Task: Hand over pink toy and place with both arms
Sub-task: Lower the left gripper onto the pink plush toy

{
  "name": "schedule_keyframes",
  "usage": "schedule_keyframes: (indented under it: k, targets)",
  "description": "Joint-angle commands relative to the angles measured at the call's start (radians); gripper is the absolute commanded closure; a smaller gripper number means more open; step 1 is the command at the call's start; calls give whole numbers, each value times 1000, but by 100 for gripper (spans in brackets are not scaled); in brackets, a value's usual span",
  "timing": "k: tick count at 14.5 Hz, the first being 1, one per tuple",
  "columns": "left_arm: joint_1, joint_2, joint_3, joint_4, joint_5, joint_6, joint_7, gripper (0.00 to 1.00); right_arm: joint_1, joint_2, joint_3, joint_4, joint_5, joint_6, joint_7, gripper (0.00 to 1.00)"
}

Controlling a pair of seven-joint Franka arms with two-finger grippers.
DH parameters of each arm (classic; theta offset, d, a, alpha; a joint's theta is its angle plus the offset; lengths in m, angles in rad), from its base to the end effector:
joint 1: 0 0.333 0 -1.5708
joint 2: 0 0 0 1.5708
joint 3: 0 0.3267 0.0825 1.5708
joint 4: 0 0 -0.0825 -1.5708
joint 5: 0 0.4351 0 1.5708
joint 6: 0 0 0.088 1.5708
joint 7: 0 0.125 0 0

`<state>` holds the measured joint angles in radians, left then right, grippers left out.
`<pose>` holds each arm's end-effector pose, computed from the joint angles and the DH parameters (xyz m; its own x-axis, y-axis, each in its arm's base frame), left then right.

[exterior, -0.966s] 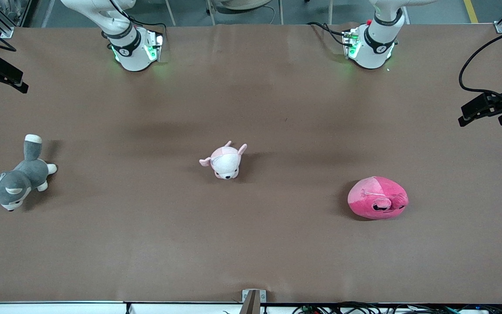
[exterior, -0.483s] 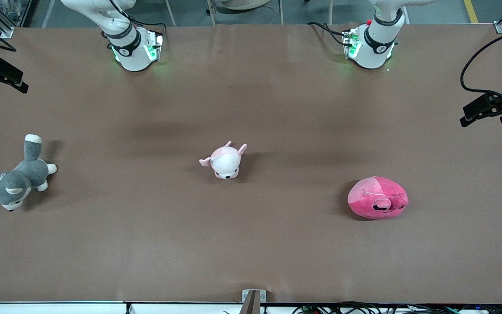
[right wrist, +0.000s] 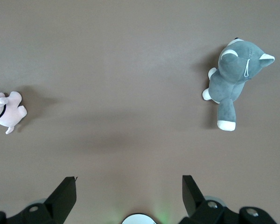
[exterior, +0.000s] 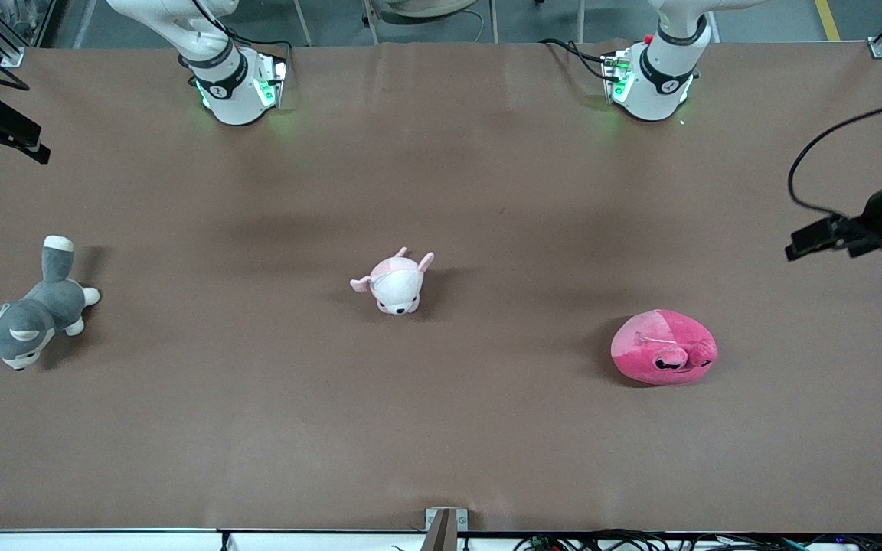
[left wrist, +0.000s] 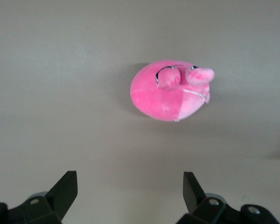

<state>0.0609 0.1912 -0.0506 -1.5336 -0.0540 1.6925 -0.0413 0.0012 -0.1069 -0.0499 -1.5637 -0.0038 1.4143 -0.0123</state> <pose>0.6696 0.0032 0.5254 0.9977 0.0586 -0.0349 0.0607 -0.9963 0.0615 0.5520 -0.0291 0.6694 0.9984 -0.0364 -0.0426 -0.0365 -0.9993 -0.0021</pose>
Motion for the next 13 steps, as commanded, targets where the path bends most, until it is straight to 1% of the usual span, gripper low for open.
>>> schedule_keyframes:
  k: [1, 7, 10, 13]
  targets:
    - [-9, 91, -3, 16, -12, 90, -41, 0, 8, -19, -1, -19, -12, 6, -5, 0]
    - [-38, 226, -8, 21, -13, 266, -189, 0, 8, -19, 2, -18, -12, 9, -5, 0]
    - [-64, 280, -11, 21, -18, 314, -232, 0, 10, -16, 5, 2, -15, 3, -8, 0]
    - [-69, 310, -12, 21, -23, 357, -236, 0, 13, -11, 5, 14, -15, 0, -5, 0]
